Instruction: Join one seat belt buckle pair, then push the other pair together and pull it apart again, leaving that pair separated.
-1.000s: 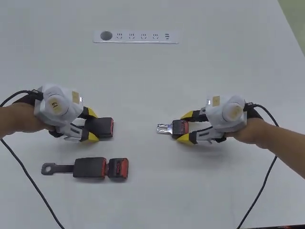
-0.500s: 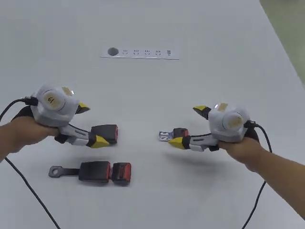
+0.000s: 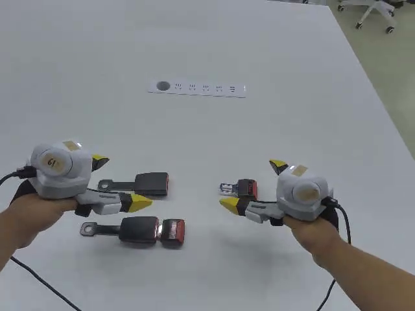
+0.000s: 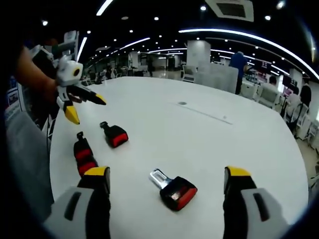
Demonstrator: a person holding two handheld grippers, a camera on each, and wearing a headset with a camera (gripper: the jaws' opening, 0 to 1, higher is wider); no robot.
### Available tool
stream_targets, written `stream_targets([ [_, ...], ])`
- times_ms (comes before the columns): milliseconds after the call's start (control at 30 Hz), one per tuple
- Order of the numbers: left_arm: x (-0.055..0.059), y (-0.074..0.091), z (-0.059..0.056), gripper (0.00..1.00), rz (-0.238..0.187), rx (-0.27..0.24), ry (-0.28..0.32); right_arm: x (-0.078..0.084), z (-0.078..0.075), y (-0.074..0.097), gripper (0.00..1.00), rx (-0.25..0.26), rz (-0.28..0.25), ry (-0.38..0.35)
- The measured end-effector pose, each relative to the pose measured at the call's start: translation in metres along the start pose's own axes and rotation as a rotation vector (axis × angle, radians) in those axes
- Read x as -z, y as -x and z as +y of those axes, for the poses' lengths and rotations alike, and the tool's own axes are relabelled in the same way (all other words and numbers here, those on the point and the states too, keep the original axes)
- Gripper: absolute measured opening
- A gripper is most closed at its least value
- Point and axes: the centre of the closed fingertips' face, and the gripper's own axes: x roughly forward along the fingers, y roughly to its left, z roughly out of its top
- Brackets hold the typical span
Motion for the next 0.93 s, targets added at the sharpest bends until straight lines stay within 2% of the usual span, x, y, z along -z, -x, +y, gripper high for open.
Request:
stream_targets([
  [33, 0.001, 0.005, -0.001, 0.95, -0.014, -0.002, 0.011, 0.001, 0.002, 0.002, 0.96, 0.005, -0.001, 0.002],
  [167, 0.01, 0.021, -0.003, 0.95, -0.013, -0.015, 0.007, 0.002, 0.011, 0.011, 0.99, 0.021, 0.008, 0.012],
  [267, 0.013, 0.038, -0.004, 0.96, -0.047, -0.027, 0.005, -0.001, 0.017, 0.019, 0.99, 0.032, -0.013, 0.02],
  [467, 0.029, 0.059, -0.013, 0.96, -0.037, -0.027, -0.01, 0.0, 0.029, 0.035, 1.0, 0.047, -0.019, 0.018],
  [567, 0.033, 0.068, -0.017, 0.96, -0.065, -0.024, -0.003, 0.0, 0.037, 0.041, 1.0, 0.046, -0.02, 0.028],
  [767, 0.048, 0.088, -0.016, 0.97, -0.067, -0.042, 0.019, 0.001, 0.05, 0.052, 1.0, 0.037, -0.016, 0.047],
  [800, 0.049, 0.091, -0.015, 0.97, -0.07, -0.046, 0.022, 0.004, 0.053, 0.055, 1.0, 0.024, 0.006, 0.091],
  [833, 0.051, 0.095, -0.014, 0.97, -0.075, -0.05, 0.026, 0.005, 0.054, 0.057, 1.0, 0.023, 0.009, 0.101],
  [933, 0.053, 0.102, -0.013, 0.98, -0.082, -0.053, 0.029, 0.004, 0.056, 0.064, 1.0, 0.021, 0.003, 0.09],
])
